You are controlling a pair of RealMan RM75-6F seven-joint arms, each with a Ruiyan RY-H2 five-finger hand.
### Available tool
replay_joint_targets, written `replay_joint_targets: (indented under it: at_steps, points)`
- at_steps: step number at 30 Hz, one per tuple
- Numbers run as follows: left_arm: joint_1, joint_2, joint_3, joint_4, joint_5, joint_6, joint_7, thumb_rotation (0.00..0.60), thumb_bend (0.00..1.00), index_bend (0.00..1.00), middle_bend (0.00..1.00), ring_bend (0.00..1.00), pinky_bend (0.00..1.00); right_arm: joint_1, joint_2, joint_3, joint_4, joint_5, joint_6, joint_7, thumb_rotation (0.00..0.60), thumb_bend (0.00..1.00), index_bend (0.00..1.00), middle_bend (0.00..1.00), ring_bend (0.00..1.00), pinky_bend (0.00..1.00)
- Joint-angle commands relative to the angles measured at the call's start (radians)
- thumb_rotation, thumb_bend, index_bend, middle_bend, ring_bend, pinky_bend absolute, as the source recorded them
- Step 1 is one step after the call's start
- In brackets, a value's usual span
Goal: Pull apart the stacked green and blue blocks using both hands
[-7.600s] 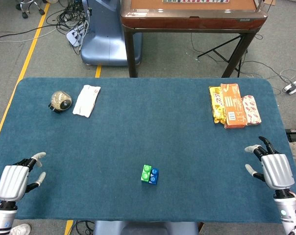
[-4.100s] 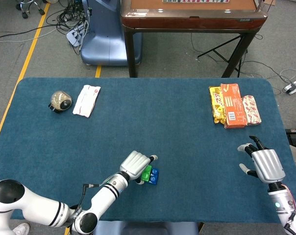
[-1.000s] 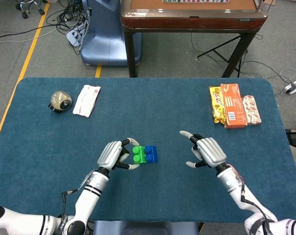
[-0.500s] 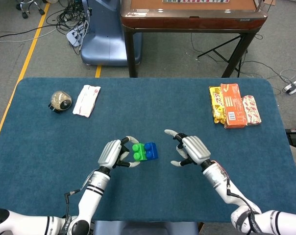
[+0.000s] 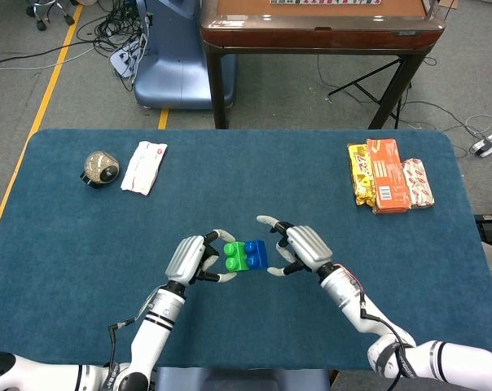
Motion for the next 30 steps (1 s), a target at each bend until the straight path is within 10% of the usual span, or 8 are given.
replay_joint_targets:
  at_steps: [1,22,30]
  points:
    - [0.003,-0.003,0.001,-0.002,0.008,0.001,0.005,0.6,0.27,0.58,1.0,1.0,1.0,0.005,-0.008,-0.001,0.006,0.001,-0.002,0.009,0.6,0.0,0.13,0.94,0.99,0.98]
    - [0.023,-0.024,-0.004,0.007,0.04,-0.012,0.024,0.6,0.27,0.58,1.0,1.0,1.0,0.037,-0.068,-0.008,0.055,-0.003,-0.019,0.1,0.6,0.0,0.13,0.96,1.0,0.99]
    - [0.031,-0.017,-0.016,-0.012,0.021,-0.034,0.004,0.6,0.27,0.58,1.0,1.0,1.0,0.031,-0.1,-0.003,0.085,-0.008,0.017,0.123,0.6,0.09,0.49,1.0,1.0,1.0]
